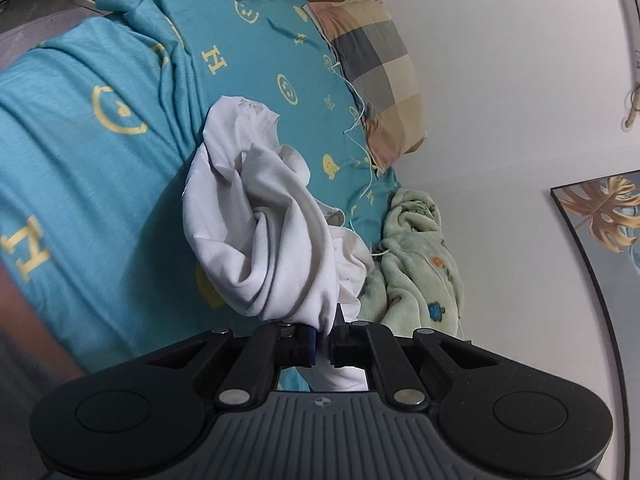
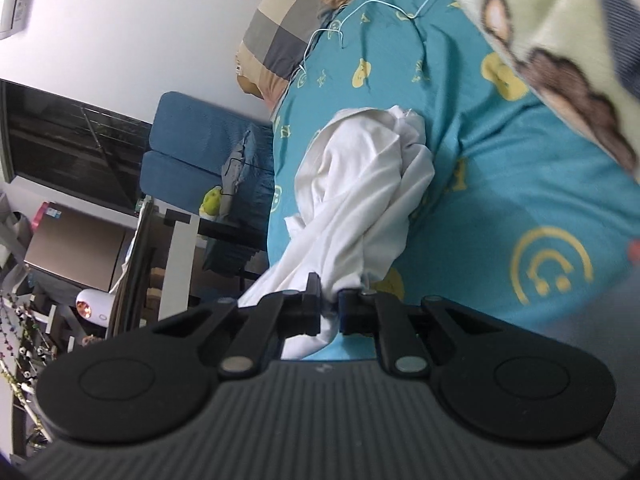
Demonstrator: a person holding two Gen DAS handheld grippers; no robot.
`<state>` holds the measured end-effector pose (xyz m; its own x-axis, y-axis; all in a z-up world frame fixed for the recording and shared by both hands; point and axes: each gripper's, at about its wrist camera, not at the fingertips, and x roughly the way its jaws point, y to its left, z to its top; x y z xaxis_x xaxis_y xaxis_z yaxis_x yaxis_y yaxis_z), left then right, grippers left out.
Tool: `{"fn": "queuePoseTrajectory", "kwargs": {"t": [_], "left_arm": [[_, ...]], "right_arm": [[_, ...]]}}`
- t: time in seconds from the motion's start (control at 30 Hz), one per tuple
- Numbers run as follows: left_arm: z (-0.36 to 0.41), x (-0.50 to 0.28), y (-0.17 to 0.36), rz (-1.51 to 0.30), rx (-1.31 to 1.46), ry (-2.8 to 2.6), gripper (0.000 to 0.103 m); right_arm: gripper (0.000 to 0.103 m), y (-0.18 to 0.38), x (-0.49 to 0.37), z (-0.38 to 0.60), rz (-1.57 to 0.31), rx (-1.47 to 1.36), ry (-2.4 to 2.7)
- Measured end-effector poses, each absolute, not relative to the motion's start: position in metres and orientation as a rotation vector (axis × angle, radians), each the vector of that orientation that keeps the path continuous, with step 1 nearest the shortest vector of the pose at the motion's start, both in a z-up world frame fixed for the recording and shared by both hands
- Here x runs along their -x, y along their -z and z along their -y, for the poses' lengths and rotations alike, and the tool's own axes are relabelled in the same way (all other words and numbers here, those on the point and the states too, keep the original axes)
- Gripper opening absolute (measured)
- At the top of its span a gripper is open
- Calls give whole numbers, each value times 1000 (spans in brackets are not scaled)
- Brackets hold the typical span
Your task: Fold clothes
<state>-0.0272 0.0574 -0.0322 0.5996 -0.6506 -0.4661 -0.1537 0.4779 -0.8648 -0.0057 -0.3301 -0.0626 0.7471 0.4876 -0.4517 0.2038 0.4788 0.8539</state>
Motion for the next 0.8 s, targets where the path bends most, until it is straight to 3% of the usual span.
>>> {"fn": "queuePoseTrajectory", "kwargs": {"t": [0.37,0.8], "left_arm": [[-61,59,27,-936,1071,348,6],[-30,-59,19,-953,1096,311,7]], "right_arm": [[11,73,40,334,-736,-1144,-166],[11,71,-64,358,-746,-1219,-130]]}}
